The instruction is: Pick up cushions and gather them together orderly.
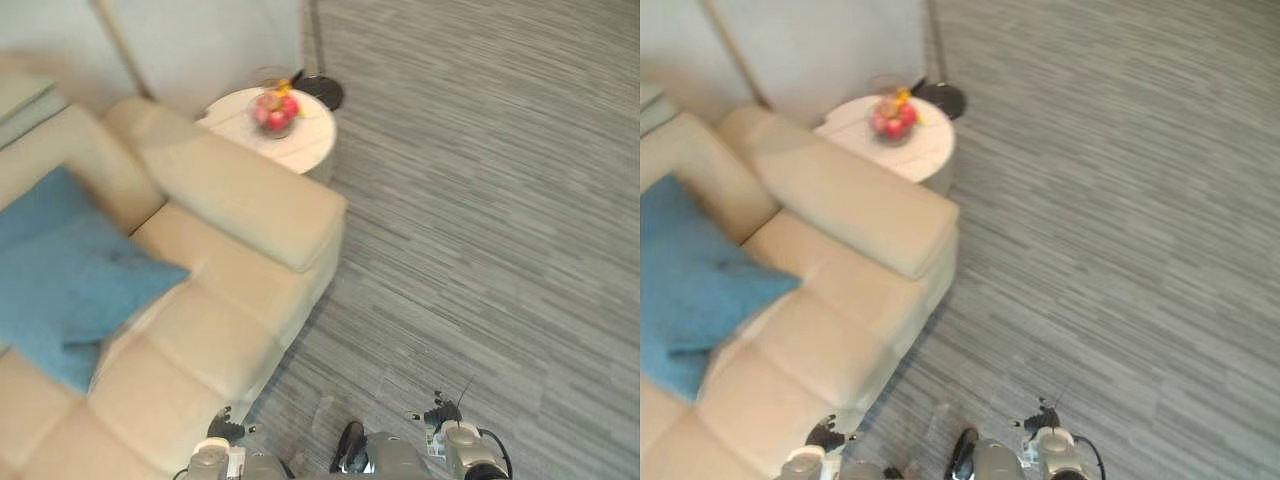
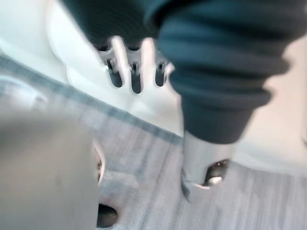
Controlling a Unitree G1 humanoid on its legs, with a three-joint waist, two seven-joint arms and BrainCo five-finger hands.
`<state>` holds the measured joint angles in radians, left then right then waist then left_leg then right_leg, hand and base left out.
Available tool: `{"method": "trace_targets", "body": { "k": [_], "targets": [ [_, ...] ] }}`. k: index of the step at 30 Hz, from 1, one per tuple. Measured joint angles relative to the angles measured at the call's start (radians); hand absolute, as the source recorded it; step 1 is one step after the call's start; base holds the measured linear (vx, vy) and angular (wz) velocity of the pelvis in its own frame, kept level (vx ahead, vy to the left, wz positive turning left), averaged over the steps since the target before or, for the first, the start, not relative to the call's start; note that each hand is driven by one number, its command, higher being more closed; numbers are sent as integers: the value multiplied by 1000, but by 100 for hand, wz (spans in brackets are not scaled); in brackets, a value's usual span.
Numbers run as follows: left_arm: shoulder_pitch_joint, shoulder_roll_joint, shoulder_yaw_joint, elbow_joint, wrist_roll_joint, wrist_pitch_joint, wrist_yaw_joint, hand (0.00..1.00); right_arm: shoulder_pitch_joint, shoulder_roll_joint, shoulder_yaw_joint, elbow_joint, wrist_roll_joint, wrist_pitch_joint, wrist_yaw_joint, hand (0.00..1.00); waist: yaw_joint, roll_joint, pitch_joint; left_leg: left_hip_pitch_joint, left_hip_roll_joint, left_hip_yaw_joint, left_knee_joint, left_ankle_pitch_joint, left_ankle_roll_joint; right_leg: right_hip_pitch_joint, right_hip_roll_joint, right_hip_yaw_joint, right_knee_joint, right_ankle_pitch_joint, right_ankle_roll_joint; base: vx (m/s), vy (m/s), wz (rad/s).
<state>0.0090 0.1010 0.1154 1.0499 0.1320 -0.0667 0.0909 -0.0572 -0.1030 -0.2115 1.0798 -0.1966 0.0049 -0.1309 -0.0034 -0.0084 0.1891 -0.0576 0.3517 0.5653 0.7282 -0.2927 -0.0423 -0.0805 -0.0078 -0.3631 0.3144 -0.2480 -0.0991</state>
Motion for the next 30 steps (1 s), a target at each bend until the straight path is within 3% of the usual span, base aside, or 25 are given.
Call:
{"method": "trace_targets", "body": {
  "k": [1, 2, 4, 6, 7, 8, 10, 12, 15, 16, 19, 21, 23, 24, 25, 26, 27, 28, 29, 30],
  "targets": [
    [-9, -4, -15, 0, -16, -5, -2, 0, 5, -10, -3, 0, 0, 0, -1, 0, 0, 3, 5, -49, -28, -109, 24, -8, 3, -2, 10, 41, 12, -2, -2, 39, -86, -124],
    [-14, -6, -27, 0, -25, -9, -3, 0, 8, -15, -12, 1, 2, 1, -2, 0, 3, 1, 8, -81, -88, -219, -8, -21, -25, -8, 11, 91, 23, -2, 0, 56, -53, -133],
    [-13, -15, -38, 2, -44, -15, -3, 0, 10, -25, -23, 1, 2, 3, -5, 0, 3, 0, 14, -83, -192, -363, -122, -37, -75, -8, 12, 179, 25, 1, 9, 64, 35, -137],
    [-12, -33, -48, 3, -55, -13, -6, 0, 29, -32, -34, 0, 2, 3, -7, 0, 1, 24, 12, -82, -277, -483, -265, -33, -89, -7, 27, 261, 7, 11, 32, 83, 108, -127],
    [-13, -38, -53, 3, -55, -14, -7, 0, 36, -31, -41, 0, 3, 3, -7, 0, 1, 29, 12, -83, -295, -519, -309, -26, -94, -6, 29, 280, -3, 15, 40, 111, 166, -105],
    [-14, -45, -60, 3, -55, -14, -9, 0, 48, -26, -45, 0, 4, 5, -7, 0, 1, 37, 11, -86, -324, -566, -385, 3, -79, -8, 39, 317, -18, 23, 60, 132, 180, -88],
    [-13, -42, -57, 5, -57, -14, -10, 0, 62, -8, -55, -1, 9, 6, -7, 0, 2, 44, 8, -68, -333, -562, -404, 62, 0, -9, 54, 373, -22, 17, 83, 165, 188, -84],
    [-14, -41, -52, -2, -57, -13, -12, 0, 79, 21, -85, -51, 12, 5, -7, 0, 12, 21, 18, -41, -317, -456, -390, 32, 24, -43, 31, 391, 69, -21, 145, 187, 222, -102],
    [-15, -30, -43, 2, -58, -8, -10, 0, 79, 30, -84, -61, 12, 3, -6, 0, 13, 2, 12, -14, -304, -365, -374, 24, 31, -122, -39, 275, 234, -27, 192, 152, 126, -103],
    [-13, -28, -42, 5, -58, -5, -7, 0, 74, 28, -79, -67, 13, 3, -6, 0, 11, 2, 14, 17, -285, -311, -376, 24, 32, -133, -100, 158, 285, -28, 185, 113, 37, -76],
    [-4, -7, -31, 6, -70, -3, -6, 0, 52, 19, -55, -59, 13, 1, -6, 0, 11, 12, 16, 62, -232, -233, -409, 24, 31, -132, -168, -40, 247, -29, 148, 145, -56, -94],
    [-3, 10, -26, 12, -76, 2, -5, 0, 23, 20, -38, -41, 13, -1, -6, 0, 11, 12, 16, 88, -197, -197, -449, 24, 29, -158, -184, -108, 192, -18, 150, 181, -183, -102],
    [-13, 13, -26, 30, -76, 10, -6, 0, 1, 19, -43, -42, 13, -3, -6, 0, 9, 20, 21, 140, -157, -162, -504, 19, -27, -229, -213, -132, 169, 28, 160, 232, -321, -95],
    [-16, 13, -26, 36, -75, 11, -6, 0, 0, 17, -44, -43, 13, -3, -6, 0, 8, 19, 21, 152, -152, -161, -510, 19, -35, -240, -221, -131, 168, 42, 154, 249, -328, -59],
    [-13, 17, -27, 54, -75, 12, -6, 0, 7, 16, -44, -41, 12, -2, -7, 0, -1, 6, 14, 176, -153, -161, -508, 18, -56, -237, -241, -114, 146, 95, 136, 234, -300, -9],
    [-16, 23, -26, 56, -74, 11, -7, 0, 20, 15, -46, -41, 13, -3, -5, 0, -10, -6, 7, 179, -146, -172, -472, 9, -88, -226, -252, -108, 146, 95, 139, 317, -405, -3],
    [-20, 2, -25, 47, -74, 8, -6, 0, 21, -7, -60, -37, 13, -1, -7, 0, -16, 29, 9, 136, -78, -209, -340, 14, -112, -207, -206, -114, 157, 57, 121, 345, -459, -7],
    [-21, -10, -23, 37, -74, 5, -7, 0, 30, -18, -60, -36, 14, 0, -5, 0, -7, 48, 13, 75, -28, -256, -194, 49, -114, -191, -167, -113, 147, 36, 108, 410, -536, -40],
    [-15, -27, -2, 18, -81, 5, -9, 0, 32, -17, -59, -37, 21, 0, -10, 0, 0, 70, 25, -24, 28, -332, 20, 122, -12, -143, -111, -108, 117, 14, 79, 348, -437, -44],
    [-14, -33, 11, 9, -83, 4, -7, 0, 34, -18, -61, -35, 23, 3, -14, 0, 4, 73, 33, -66, 38, -375, 117, 110, -2, -116, -87, -103, 101, 6, 67, 286, -308, -63]
  ]
}}
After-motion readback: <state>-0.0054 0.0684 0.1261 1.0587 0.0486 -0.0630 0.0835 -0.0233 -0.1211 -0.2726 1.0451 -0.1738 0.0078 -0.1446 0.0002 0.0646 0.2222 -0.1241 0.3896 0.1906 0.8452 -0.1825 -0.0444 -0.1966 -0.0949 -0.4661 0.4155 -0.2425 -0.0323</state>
